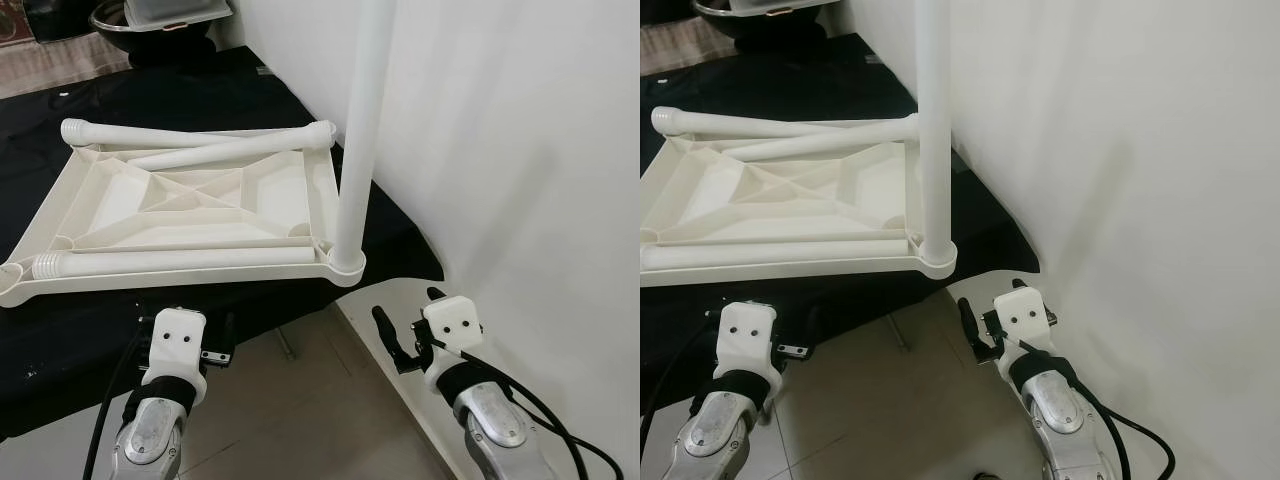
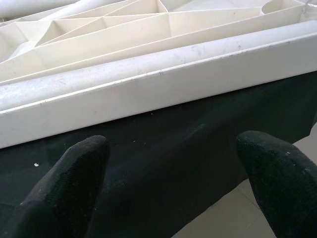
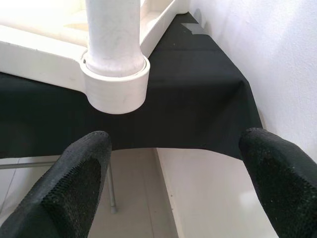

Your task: Building children table

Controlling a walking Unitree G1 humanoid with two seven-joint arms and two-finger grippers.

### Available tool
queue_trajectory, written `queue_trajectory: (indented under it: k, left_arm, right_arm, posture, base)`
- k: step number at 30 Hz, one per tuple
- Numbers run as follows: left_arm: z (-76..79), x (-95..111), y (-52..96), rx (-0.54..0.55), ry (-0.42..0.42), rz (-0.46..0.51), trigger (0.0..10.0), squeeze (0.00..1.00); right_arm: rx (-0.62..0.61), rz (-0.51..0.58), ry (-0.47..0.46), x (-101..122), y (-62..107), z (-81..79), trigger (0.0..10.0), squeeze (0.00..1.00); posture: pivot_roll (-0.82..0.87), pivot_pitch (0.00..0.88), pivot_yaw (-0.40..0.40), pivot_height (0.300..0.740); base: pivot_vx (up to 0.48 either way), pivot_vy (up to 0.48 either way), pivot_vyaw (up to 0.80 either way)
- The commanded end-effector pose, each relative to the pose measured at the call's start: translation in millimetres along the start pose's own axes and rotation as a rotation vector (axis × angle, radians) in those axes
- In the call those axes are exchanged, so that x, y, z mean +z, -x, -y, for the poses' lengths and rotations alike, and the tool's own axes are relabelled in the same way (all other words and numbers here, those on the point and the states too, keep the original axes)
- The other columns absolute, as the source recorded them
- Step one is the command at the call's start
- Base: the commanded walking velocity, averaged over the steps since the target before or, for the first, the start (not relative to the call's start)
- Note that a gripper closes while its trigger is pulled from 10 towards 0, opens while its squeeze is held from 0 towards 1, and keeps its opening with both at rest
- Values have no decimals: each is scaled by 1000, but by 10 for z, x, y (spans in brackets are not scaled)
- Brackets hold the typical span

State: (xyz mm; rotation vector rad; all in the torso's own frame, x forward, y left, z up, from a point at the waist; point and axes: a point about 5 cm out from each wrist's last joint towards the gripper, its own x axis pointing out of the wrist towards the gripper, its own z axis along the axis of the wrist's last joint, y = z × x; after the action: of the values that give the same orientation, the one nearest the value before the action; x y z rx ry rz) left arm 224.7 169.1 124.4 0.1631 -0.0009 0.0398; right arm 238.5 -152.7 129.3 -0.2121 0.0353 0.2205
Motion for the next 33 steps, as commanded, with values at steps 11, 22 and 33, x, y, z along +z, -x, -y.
queue_trajectory:
  k: [11, 22, 33]
  left_arm:
    - [142, -66, -191, -50, -57, -102, 10000, 0]
    - [144, -65, -190, -47, -57, -102, 10000, 0]
    - [145, -63, -194, -48, -56, -102, 10000, 0]
  right_arm:
    - [0, -53, -125, -79, -127, -46, 10000, 0]
    - [-3, -53, -129, -79, -129, -40, 10000, 0]
    - [-6, -53, -128, -78, -135, -33, 10000, 0]
  posture:
    - [-62, 123, -3, 740]
    - [-60, 124, -6, 740]
    - [-64, 123, -6, 740]
  base:
    - [0, 0, 0]
    - [0, 0, 0]
    - [0, 0, 0]
